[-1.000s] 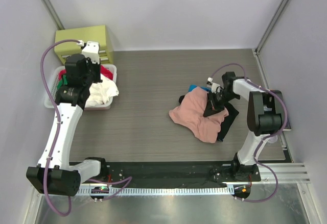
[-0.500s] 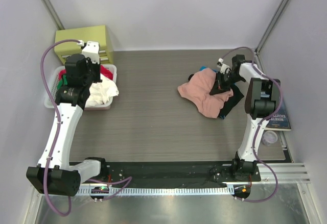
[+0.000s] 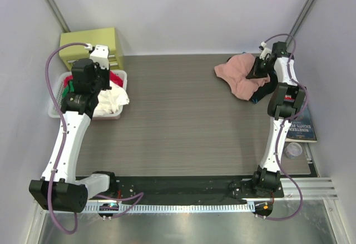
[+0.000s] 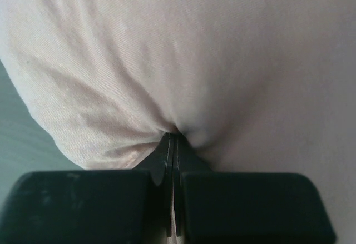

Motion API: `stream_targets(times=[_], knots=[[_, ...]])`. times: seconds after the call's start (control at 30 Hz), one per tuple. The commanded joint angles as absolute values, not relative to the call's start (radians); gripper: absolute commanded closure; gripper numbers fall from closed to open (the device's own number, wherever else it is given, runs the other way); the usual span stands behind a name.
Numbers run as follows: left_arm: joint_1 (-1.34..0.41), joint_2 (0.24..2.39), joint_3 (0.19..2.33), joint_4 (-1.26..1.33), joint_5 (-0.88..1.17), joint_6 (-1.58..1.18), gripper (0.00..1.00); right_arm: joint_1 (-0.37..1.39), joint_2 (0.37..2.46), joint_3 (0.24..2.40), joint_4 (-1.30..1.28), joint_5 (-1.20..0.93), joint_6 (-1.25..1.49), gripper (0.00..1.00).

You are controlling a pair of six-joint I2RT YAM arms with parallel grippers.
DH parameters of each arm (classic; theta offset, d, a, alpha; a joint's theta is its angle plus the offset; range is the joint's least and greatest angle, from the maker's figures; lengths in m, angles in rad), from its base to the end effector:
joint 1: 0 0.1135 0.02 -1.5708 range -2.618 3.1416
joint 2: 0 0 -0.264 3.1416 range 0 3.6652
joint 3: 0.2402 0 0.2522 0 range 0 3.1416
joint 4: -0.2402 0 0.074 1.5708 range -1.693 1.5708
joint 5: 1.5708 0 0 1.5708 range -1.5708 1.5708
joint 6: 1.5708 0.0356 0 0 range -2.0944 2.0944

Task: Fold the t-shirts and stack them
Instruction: Put the neatly folded tshirt into the corner of the board with the right arm

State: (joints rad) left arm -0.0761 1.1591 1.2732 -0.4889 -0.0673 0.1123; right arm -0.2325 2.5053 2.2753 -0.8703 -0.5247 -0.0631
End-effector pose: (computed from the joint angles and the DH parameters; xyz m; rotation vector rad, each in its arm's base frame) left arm 0.2523 -0.0168 0.4028 0.1386 1.9408 0.0895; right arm 0.5218 -0.1052 0.1795 0.0521 2.5490 0.5860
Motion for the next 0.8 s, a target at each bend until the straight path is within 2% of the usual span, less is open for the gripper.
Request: stream_targets(times=[0.0,0.2,0.33,0.6,0.77], knots=[[-0.072,1.170,1.293,-0.454,-0.066,0.115,1.00,-0.255,2.592,2.353,-0.838,-0.285,-0.060,0.99],[-0.071,1.177,1.296,-0.463,-0.061,0.115,1.00,-0.273,2.596,2.375,-0.795,-0.230,-0.028,0.99],[-0.071,1.175,1.289,-0.465,-0.060,0.117,1.00,-0.287,2.546,2.293,-0.693,-0.134,-0.002,0.99],[-0.071,1.177,1.295,-0.468,-0.061,0.120,1.00,-0.327,2.559,2.324,-0.684,-0.003,0.074,0.99],[-0.071,1.190,1.301,-0.471,-0.054,0.118,1.00,-0.350,2.508,2.234,-0.617,0.054,0.065,0.99]])
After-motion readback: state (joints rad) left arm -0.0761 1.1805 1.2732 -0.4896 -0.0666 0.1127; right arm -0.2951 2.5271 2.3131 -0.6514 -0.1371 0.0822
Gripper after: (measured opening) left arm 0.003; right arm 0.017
